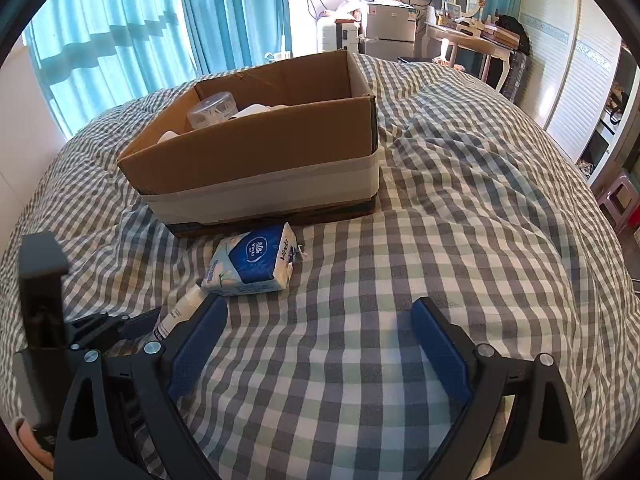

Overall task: Organize objects
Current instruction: 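Grasp the white-and-purple tube with left tool while right tool grasps tissue pack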

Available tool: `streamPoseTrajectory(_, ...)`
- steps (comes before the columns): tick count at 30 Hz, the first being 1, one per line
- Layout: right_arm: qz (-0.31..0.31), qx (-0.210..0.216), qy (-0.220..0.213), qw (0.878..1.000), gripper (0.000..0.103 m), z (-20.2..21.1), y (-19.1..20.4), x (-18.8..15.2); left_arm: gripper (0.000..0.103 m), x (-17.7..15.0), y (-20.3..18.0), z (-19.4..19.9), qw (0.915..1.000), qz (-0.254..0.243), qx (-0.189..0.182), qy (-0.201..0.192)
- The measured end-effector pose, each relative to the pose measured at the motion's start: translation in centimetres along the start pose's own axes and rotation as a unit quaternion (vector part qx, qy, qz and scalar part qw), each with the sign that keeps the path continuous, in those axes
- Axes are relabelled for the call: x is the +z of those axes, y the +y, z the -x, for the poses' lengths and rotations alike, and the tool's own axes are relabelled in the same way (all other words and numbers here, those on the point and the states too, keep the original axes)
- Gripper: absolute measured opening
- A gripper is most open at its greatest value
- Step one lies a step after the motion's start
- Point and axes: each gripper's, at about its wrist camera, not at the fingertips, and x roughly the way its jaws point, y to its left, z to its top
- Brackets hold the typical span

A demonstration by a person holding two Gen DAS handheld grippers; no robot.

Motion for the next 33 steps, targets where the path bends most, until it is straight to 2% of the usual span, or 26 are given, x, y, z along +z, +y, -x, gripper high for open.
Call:
streamPoseTrajectory(1,0.002,-0.001,0.001,1.0,0.094,0.0,0.1,0.1,0.026,0.0,0.3,0.6,0.9999,0.01,-0.005,-0.002)
streamPoseTrajectory(3,0.009,-0.002,0.002,1.0,0.094,0.0,0.4,0.2,0.012,0.0,0.8,2.2,0.9997,0.018,-0.008,-0.017)
streamPoseTrajectory(4,0.012,-0.003,0.002,1.0,0.094,0.0,0.5,0.3,0.01,0.0,1.0,2.8,0.9996,0.019,-0.004,-0.021)
streamPoseTrajectory(7,0.021,-0.004,0.003,1.0,0.094,-0.1,1.0,0.7,0.008,0.1,1.9,4.2,0.9992,0.031,-0.016,-0.019)
streamPoseTrajectory(10,0.024,-0.006,0.002,1.0,0.094,-0.3,1.3,1.0,0.008,0.1,1.5,4.8,0.9986,0.02,-0.034,-0.036)
streamPoseTrajectory(13,0.021,-0.006,0.007,1.0,0.094,-0.6,1.2,0.8,0.017,0.3,0.3,3.8,0.9992,-0.004,-0.022,-0.032)
streamPoseTrajectory(15,0.015,-0.003,0.011,1.0,0.094,-0.8,0.9,0.8,0.033,0.8,0.1,2.6,0.9996,-0.009,-0.017,-0.02)
streamPoseTrajectory(17,0.01,0.001,0.012,1.0,0.093,-0.9,0.7,0.7,0.04,1.0,0.0,1.5,0.9997,-0.006,-0.02,-0.008)
streamPoseTrajectory(21,0.008,0.004,0.014,1.0,0.094,-1.0,0.6,0.6,0.043,1.0,0.3,-1.0,0.9999,-0.005,-0.003,0.011)
streamPoseTrajectory(22,0.008,0.004,0.015,1.0,0.094,-1.0,0.7,0.6,0.042,0.9,0.7,-1.7,0.9998,0.003,-0.011,0.019)
streamPoseTrajectory(24,0.008,0.004,0.015,1.0,0.094,-1.1,0.8,0.6,0.023,0.9,1.2,-1.5,0.9994,0.015,-0.029,0.01)
streamPoseTrajectory(30,0.026,0.001,0.023,0.999,0.094,-1.4,1.4,0.9,0.021,0.6,1.5,4.0,0.9983,0.023,-0.017,-0.052)
streamPoseTrajectory(33,0.042,0.001,0.033,0.999,0.094,-2.1,2.4,1.3,0.019,0.9,2.8,5.6,0.9973,0.051,-0.015,-0.051)
